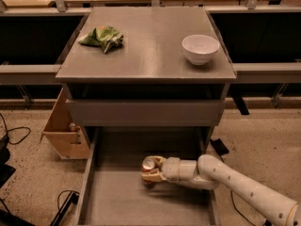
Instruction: Place coke can into middle drawer
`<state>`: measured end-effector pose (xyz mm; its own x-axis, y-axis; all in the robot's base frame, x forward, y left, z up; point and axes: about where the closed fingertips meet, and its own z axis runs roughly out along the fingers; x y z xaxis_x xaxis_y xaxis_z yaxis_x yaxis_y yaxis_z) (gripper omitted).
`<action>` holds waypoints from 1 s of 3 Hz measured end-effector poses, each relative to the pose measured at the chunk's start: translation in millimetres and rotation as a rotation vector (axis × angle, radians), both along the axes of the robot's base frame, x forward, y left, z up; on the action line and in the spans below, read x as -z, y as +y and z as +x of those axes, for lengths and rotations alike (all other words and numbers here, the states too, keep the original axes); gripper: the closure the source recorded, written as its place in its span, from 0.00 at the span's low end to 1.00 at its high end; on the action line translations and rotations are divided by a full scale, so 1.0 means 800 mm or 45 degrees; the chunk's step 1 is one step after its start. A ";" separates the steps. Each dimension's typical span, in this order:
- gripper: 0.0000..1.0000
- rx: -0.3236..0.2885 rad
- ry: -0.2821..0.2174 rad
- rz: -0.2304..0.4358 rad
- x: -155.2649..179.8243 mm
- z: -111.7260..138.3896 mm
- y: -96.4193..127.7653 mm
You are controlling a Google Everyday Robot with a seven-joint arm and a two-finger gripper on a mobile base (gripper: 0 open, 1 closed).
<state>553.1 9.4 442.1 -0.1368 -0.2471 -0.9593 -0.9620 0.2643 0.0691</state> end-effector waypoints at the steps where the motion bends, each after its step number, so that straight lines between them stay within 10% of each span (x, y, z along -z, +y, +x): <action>1: 1.00 0.009 -0.001 0.010 0.016 -0.007 -0.003; 3: 0.61 0.009 -0.001 0.011 0.018 -0.008 -0.003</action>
Offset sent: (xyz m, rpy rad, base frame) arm -0.0050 -0.0025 -0.0118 0.0068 -0.0007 -0.0061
